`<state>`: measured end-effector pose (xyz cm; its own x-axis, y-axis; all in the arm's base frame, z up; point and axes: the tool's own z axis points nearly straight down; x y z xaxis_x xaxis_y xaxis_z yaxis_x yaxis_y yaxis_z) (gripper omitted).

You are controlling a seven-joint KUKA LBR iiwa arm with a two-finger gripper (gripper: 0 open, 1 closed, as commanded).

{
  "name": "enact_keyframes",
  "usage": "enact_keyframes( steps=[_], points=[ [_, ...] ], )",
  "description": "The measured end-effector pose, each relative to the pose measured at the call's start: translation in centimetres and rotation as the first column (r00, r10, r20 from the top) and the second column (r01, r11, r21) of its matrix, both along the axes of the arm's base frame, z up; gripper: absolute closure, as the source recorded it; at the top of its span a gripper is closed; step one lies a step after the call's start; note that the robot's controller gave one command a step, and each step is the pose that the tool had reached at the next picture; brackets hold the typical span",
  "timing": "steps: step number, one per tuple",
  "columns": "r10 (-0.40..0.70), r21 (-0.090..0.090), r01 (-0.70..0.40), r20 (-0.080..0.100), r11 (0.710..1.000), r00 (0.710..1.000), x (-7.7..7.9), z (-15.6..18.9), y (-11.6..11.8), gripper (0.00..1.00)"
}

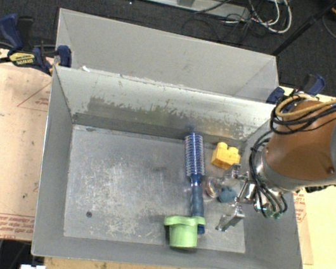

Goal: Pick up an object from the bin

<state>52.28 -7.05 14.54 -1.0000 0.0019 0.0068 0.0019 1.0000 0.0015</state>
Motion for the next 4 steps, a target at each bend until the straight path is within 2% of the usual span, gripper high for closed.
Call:
enact_keyframes(
  steps=[1, 2, 3, 4],
  points=[
    [0.258, -0.006, -0.258, 0.023, 0.966, 0.966, -3.2, -6.9, -0.1, 0.00],
    [0.326, -0.003, -0.326, 0.016, 0.945, 0.945, -3.9, -5.3, 2.8, 0.00],
    [0.469, -0.006, -0.469, 0.010, 0.883, 0.883, -3.4, -5.2, -7.5, 0.00],
    [0.556, -0.005, -0.556, 0.013, 0.831, 0.831, 2.1, -3.6, -8.1, 0.00]
  ],
)
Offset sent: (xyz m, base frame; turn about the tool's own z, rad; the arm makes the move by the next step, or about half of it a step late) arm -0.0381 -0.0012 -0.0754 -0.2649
